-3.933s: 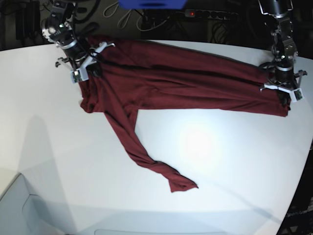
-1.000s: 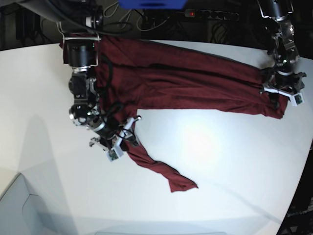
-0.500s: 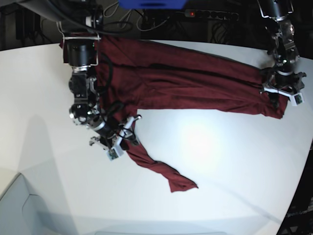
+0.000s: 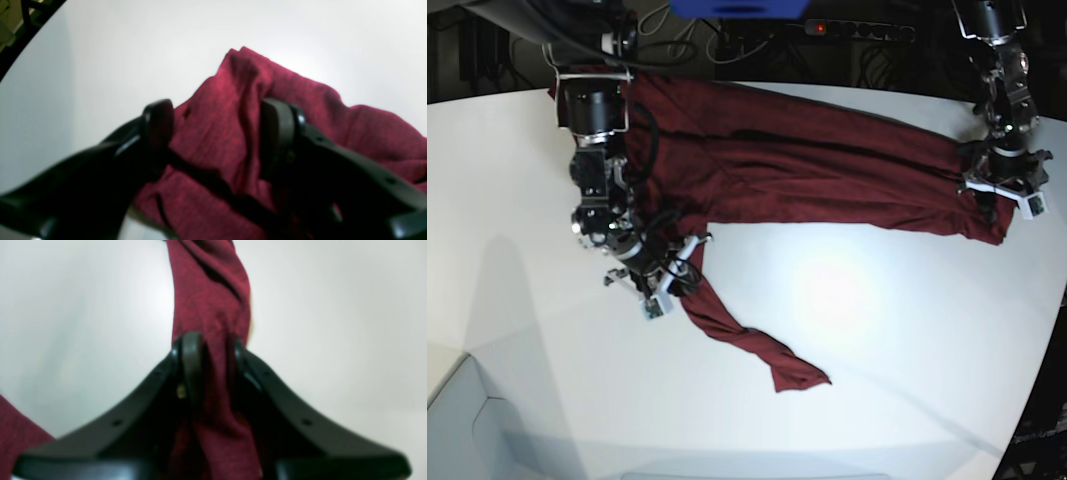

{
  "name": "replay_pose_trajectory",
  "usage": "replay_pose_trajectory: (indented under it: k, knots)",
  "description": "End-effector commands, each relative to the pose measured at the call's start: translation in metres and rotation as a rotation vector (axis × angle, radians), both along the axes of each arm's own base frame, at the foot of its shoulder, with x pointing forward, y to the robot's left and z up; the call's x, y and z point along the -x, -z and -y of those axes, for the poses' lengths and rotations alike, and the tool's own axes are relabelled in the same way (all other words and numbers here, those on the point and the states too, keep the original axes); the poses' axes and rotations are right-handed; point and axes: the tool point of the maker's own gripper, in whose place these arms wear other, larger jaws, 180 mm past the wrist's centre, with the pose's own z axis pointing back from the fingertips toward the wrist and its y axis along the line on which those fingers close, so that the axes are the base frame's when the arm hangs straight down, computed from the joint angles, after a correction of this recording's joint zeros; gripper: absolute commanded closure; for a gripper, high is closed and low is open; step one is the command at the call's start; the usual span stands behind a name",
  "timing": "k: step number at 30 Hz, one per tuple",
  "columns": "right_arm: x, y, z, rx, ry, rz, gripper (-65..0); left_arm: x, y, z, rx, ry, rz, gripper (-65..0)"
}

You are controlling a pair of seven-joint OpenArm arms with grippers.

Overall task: Layout the t-shirt on the table in an organized manner, then fold the t-shirt properly
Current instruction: 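Grasp the loose maroon sleeve with the right gripper, then lift the sleeve with the right gripper and lay it over the folded body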

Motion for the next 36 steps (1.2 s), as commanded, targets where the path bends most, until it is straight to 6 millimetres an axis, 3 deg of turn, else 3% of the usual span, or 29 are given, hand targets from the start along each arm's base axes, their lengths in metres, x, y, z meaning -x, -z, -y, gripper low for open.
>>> replay_pose_trajectory:
  k: [1,7,14,18,24,36]
  knots:
    - [-0.016,-0.022,0.0,-0.023,0.006,0.069,-8.0,-0.007,-0.011,-0.005,-0.023,0.008,0.029,-38.4]
    - [-0.017,-0.025,0.0,-0.022,0.006,0.078,0.0,-0.007,-0.011,-0.004,-0.021,0.007,0.029,-38.4]
    - [-0.016,-0.075,0.004,-0.001,0.007,0.229,0.0,-0.007,-0.011,-0.004,-0.02,0.007,0.029,-38.4]
    - [-0.002,-0.106,-0.009,-0.011,-0.006,0.32,0.0,-0.007,-0.011,-0.004,-0.02,0.007,0.029,-38.4]
    - [0.046,-0.128,-0.047,-0.012,-0.111,0.39,0.0,-0.007,-0.012,-0.005,-0.021,0.004,0.031,-38.4]
    - [0.151,-0.182,-0.142,-0.151,-0.364,0.486,0.0,-0.013,-0.017,-0.005,-0.022,0.005,0.047,-38.5]
